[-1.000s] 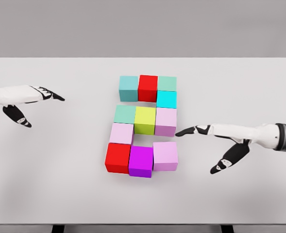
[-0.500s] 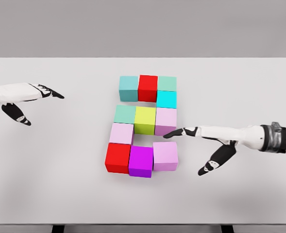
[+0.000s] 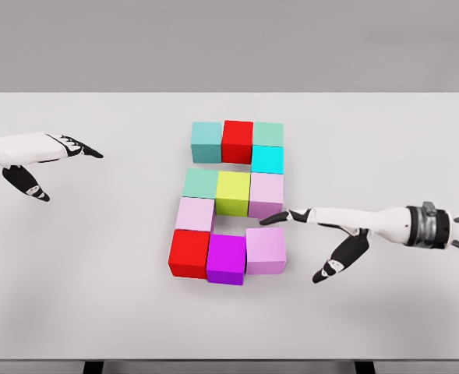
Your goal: Assemble the squares on the desktop into the number 2
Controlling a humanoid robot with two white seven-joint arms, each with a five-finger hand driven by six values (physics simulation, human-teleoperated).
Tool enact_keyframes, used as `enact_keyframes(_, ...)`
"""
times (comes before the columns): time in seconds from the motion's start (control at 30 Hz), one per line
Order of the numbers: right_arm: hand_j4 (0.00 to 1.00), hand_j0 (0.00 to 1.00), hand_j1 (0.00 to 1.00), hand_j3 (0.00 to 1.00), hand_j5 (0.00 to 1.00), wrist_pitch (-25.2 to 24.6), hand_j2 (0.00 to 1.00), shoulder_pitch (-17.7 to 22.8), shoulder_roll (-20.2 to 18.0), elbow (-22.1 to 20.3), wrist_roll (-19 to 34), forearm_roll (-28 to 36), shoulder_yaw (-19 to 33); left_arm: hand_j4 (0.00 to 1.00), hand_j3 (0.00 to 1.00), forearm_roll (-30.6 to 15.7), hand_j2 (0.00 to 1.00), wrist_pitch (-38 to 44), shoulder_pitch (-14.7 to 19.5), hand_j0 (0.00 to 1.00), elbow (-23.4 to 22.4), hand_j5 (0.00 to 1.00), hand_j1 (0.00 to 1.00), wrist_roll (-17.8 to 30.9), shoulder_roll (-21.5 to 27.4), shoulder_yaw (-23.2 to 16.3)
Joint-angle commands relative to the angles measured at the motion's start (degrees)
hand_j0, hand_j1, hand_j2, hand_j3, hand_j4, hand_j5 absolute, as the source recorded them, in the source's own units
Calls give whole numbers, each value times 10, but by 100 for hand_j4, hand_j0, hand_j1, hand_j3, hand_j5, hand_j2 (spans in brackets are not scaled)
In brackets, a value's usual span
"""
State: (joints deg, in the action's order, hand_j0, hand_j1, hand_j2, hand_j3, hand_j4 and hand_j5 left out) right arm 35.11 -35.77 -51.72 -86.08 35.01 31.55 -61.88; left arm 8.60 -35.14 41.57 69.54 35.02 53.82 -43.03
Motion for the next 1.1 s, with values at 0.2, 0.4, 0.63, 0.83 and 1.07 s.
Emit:
enact_keyframes(0.2, 100, 100, 100, 100, 100, -1, 100, 0, 5, 26, 0, 3, -3, 100, 100, -5, 100, 1, 0, 100, 2, 100, 100, 0, 2, 0)
enact_keyframes(0.4, 100, 100, 100, 100, 100, -1, 100, 1, 4, 27, 0, 3, -14, 100, 100, -5, 100, 1, 0, 100, 2, 100, 100, 0, 3, 0)
enact_keyframes(0.63, 100, 100, 100, 100, 100, -1, 100, 2, -1, 25, 0, 3, -17, 100, 100, -5, 100, 1, 0, 100, 2, 100, 100, 0, 2, 0)
enact_keyframes(0.83, 100, 100, 100, 100, 100, -1, 100, 5, -2, 18, 0, 3, -17, 100, 100, -5, 100, 1, 0, 100, 2, 100, 100, 0, 3, 0)
enact_keyframes(1.07, 100, 100, 100, 100, 100, -1, 100, 6, -4, 6, 0, 2, -17, 100, 100, -5, 100, 1, 0, 100, 2, 100, 100, 0, 2, 0)
